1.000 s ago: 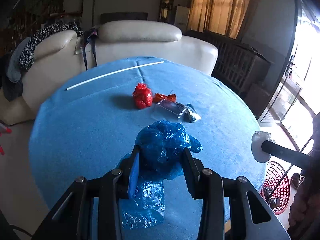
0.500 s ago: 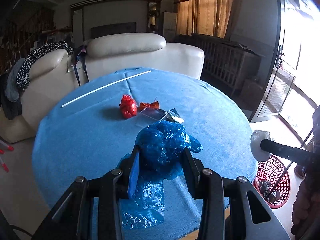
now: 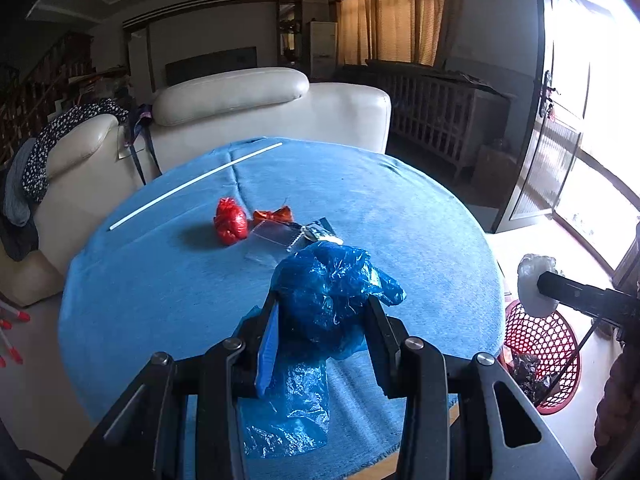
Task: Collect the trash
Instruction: 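Lift the blue wrapper and white tissue off the table with both tools, then carry the blue wrapper and white tissue over the red wastebasket with both tools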
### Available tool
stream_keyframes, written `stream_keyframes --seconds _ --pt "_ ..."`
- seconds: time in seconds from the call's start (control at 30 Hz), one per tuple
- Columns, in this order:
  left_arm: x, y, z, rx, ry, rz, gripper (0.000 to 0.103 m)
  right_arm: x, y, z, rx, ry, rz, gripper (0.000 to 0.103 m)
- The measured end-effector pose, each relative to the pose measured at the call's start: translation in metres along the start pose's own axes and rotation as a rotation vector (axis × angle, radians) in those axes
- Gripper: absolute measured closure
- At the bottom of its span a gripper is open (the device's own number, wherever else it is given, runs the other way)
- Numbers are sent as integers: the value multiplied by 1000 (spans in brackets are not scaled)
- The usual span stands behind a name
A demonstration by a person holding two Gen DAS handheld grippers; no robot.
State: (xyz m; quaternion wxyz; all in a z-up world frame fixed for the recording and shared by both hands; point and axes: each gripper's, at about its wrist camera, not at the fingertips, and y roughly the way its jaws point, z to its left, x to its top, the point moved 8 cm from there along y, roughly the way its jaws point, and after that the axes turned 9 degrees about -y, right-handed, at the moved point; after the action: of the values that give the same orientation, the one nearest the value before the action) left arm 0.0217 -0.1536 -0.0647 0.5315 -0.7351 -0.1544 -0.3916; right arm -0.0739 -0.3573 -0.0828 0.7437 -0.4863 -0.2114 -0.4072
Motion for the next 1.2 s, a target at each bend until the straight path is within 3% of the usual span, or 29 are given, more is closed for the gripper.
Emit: stream_keyframes --seconds 0.63,1.2 --pt "-3 -6 -56 -51 100 12 61 -3 -44 -37 -17 69 -79 76" --pt "-7 -9 -72 -76 125 14 61 -6 -66 -44 -36 89 -110 76"
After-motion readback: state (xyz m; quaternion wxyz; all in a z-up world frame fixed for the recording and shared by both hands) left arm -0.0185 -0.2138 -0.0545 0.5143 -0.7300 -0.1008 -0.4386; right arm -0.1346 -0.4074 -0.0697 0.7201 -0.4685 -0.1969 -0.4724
